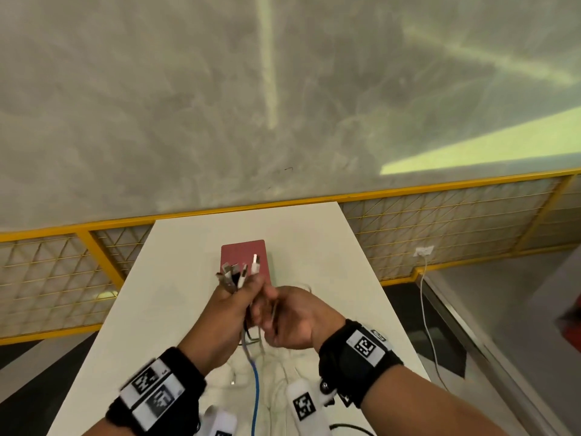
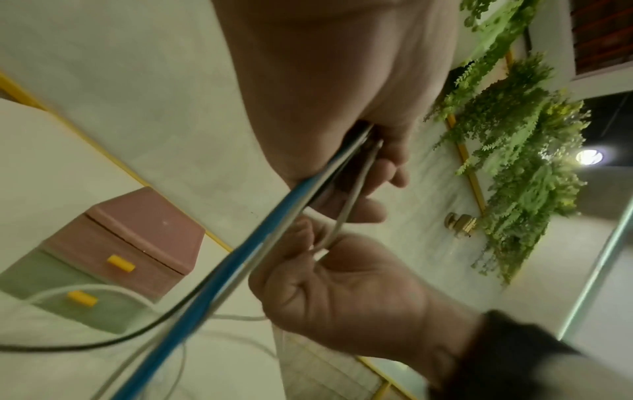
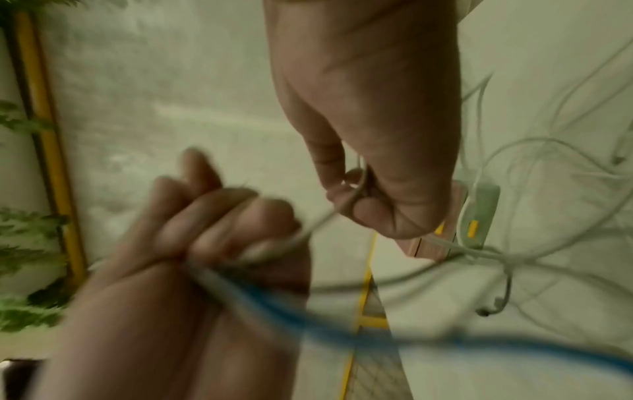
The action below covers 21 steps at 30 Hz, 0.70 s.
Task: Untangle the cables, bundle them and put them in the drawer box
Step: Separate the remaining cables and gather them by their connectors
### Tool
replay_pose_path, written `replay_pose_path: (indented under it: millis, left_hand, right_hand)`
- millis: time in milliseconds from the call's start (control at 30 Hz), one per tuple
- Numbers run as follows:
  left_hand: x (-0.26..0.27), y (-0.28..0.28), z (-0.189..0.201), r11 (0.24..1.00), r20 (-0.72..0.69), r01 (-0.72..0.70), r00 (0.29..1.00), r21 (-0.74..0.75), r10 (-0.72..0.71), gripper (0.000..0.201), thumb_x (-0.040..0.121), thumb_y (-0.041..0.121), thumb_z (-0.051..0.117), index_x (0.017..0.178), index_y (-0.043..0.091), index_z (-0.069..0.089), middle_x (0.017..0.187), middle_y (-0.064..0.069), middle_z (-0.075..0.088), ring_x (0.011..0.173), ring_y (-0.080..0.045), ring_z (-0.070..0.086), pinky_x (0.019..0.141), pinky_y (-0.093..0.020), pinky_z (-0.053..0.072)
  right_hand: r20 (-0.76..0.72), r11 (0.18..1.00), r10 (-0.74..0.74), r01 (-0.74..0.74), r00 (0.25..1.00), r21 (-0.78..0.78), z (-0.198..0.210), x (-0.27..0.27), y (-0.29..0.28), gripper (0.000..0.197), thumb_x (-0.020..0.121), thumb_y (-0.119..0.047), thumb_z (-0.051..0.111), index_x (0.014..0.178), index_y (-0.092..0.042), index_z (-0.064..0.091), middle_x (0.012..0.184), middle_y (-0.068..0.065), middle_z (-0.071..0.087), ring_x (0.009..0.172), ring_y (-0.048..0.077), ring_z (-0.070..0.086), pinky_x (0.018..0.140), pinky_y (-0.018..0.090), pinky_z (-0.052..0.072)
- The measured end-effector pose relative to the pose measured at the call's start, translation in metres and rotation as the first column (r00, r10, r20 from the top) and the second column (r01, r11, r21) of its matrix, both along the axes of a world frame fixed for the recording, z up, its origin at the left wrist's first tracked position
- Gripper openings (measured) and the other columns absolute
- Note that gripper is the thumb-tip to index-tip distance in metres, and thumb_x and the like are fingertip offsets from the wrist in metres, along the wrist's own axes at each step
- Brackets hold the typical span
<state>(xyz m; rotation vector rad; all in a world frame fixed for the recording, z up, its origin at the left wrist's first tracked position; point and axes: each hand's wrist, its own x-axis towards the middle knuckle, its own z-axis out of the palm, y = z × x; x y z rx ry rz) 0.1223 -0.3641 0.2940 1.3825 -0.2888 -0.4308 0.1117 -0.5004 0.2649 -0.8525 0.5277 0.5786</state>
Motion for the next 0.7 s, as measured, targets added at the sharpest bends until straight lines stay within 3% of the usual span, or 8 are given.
replay_pose_path:
  millis: [67,133,267,400,467,567,633,700]
  left_hand:
    - [-0.011,0.017,0.003,0.999,-0.094,0.045,0.994,-0.020,-0.047,0.038,0.088,0.034,0.064,0.067,0.003,0.066,0.045,-0.005,0.031,0.040,-0.017,0.032,0.043,-0.026,0.037]
    - [-0.016,0.039,0.009,0.996,-0.150,0.086,0.985,-0.022,-0.088,0.038,0.082,0.034,0.070,0.062,0.002,0.064,0.045,-0.005,0.026,0.039,-0.015,0.026,0.040,-0.023,0.031]
    - [-0.008,0.081,0.035,0.987,-0.169,0.028,0.984,-0.158,-0.055,0.049,0.062,0.045,0.086,0.059,0.005,0.057,0.043,0.000,0.029,0.035,-0.009,0.023,0.036,-0.015,0.027]
    - [-0.002,0.089,0.062,0.950,-0.138,-0.178,0.980,-0.257,0.146,0.037,0.089,0.036,0.055,0.060,0.013,0.052,0.042,0.006,0.035,0.035,-0.006,0.013,0.034,-0.013,0.019]
    - [0.002,0.076,0.056,0.951,-0.039,-0.280,0.960,-0.128,0.277,0.034,0.098,0.026,0.047,0.069,0.013,0.055,0.044,0.005,0.044,0.032,-0.003,0.023,0.036,-0.014,0.016]
    - [0.011,0.041,0.026,0.933,0.112,-0.300,0.953,0.201,0.283,0.027,0.094,0.022,0.061,0.077,0.001,0.063,0.045,0.003,0.040,0.034,-0.007,0.024,0.037,-0.015,0.017]
    - [0.013,0.021,0.001,0.910,0.166,-0.269,0.960,0.316,0.226,0.019,0.091,0.020,0.066,0.075,0.009,0.065,0.038,0.012,0.046,0.029,-0.001,0.033,0.034,-0.016,0.027]
    - [0.014,0.008,-0.021,0.880,0.278,-0.271,0.946,0.391,0.168,0.013,0.089,0.023,0.070,0.078,0.017,0.071,0.051,0.008,0.065,0.042,0.000,0.056,0.046,-0.023,0.044]
  right_hand:
    - [-0.068,0.987,-0.160,0.161,0.985,0.008,-0.010,0.008,-0.010,0.022,0.086,-0.011,0.051,0.065,-0.012,0.052,0.059,0.000,0.044,0.054,0.012,0.039,0.060,0.024,0.033]
    - [-0.135,0.943,-0.323,0.331,0.937,0.040,-0.022,0.017,-0.021,0.033,0.097,-0.016,0.045,0.065,-0.009,0.050,0.053,0.003,0.046,0.052,0.015,0.041,0.062,0.028,0.042]
    - [-0.200,0.897,-0.405,0.430,0.892,0.105,-0.031,0.022,-0.022,0.033,0.100,-0.024,0.046,0.073,-0.008,0.053,0.052,0.003,0.054,0.040,0.017,0.051,0.065,0.032,0.047]
    - [-0.174,0.898,-0.394,0.419,0.902,0.138,-0.034,0.022,-0.009,0.036,0.102,-0.017,0.038,0.071,-0.006,0.051,0.043,0.004,0.050,0.043,0.015,0.046,0.067,0.028,0.046]
    - [-0.116,0.900,-0.389,0.404,0.914,0.162,-0.031,0.022,-0.002,0.037,0.103,-0.017,0.036,0.073,-0.006,0.054,0.051,0.006,0.055,0.046,0.015,0.052,0.065,0.030,0.051]
    - [0.041,0.945,-0.299,0.290,0.953,0.154,-0.018,0.020,0.011,0.031,0.102,-0.022,0.037,0.082,-0.009,0.057,0.075,0.008,0.067,0.066,0.024,0.072,0.076,0.043,0.056]
    - [0.126,0.969,-0.221,0.203,0.967,0.141,-0.008,0.018,0.016,0.024,0.099,-0.019,0.041,0.093,-0.008,0.062,0.087,0.011,0.070,0.083,0.027,0.072,0.090,0.046,0.051]
    - [0.150,0.975,-0.192,0.170,0.970,0.145,0.000,0.016,0.018,0.027,0.098,-0.016,0.042,0.099,-0.004,0.066,0.092,0.014,0.070,0.084,0.027,0.069,0.085,0.042,0.056]
